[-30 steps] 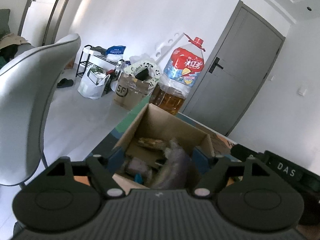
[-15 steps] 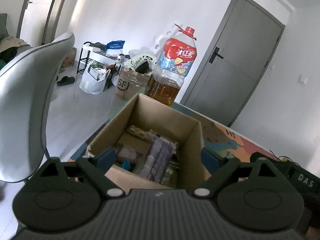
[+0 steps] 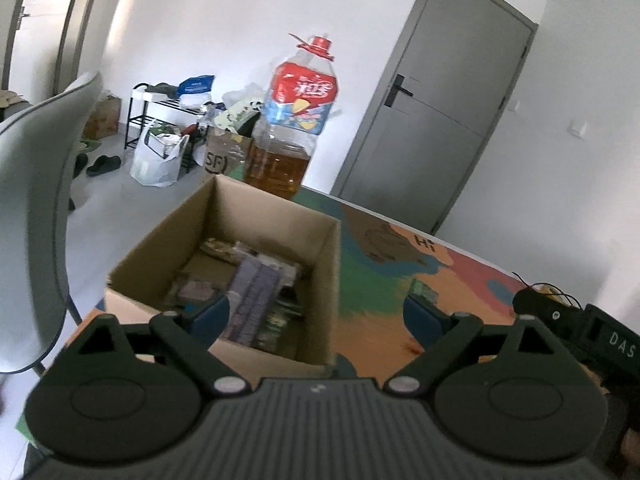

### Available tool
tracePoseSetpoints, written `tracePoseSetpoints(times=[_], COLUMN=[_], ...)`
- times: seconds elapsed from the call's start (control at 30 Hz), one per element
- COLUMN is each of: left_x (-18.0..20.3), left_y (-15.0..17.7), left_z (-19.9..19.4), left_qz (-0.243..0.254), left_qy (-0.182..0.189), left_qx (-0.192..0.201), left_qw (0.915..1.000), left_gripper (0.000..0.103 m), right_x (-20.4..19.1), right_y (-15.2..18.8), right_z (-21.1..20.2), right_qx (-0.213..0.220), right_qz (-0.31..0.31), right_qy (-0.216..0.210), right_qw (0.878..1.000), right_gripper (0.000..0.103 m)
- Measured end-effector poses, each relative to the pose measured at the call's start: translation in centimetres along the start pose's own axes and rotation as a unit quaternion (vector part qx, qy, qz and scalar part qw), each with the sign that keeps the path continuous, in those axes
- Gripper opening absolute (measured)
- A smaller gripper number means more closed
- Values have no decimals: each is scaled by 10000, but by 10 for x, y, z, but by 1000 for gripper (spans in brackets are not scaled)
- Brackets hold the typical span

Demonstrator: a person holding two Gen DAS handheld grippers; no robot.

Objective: Organize snacks
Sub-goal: 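Move both grippers back to the snack pile on the mat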

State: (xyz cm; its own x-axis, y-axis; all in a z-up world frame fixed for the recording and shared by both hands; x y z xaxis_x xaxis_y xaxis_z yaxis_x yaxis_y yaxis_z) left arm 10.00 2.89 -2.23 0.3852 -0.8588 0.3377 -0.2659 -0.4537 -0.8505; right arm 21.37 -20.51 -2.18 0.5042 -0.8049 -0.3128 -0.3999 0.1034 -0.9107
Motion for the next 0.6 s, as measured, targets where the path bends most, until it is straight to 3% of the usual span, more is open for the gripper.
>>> tracePoseSetpoints(times=[0.6], left_x=[59], left_y=[21], left_z=[21], left_qz=[414], left_qy=[367], left_qx=[-269], left_qw=[9981], left_gripper=[93], right_x=[63], right_y=[3], right_z=[-18], right_qx=[67], right_qz=[387], right_qy=[402], right_qw=[9984], right_gripper=[103])
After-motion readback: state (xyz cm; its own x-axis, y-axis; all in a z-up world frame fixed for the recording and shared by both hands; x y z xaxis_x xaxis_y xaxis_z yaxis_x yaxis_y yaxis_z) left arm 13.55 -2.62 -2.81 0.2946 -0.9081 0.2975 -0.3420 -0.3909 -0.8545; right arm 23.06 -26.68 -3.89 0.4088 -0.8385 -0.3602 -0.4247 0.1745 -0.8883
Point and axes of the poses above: each gripper's, at about its wrist camera, not at the fingertips, and z roughly the way its jaws point, x to its right, y to its underside, the point moved 1 cm from there along z, roughly the way its jaws point, and after that the axes turned 7 degrees about x, right-handed, at the moved point
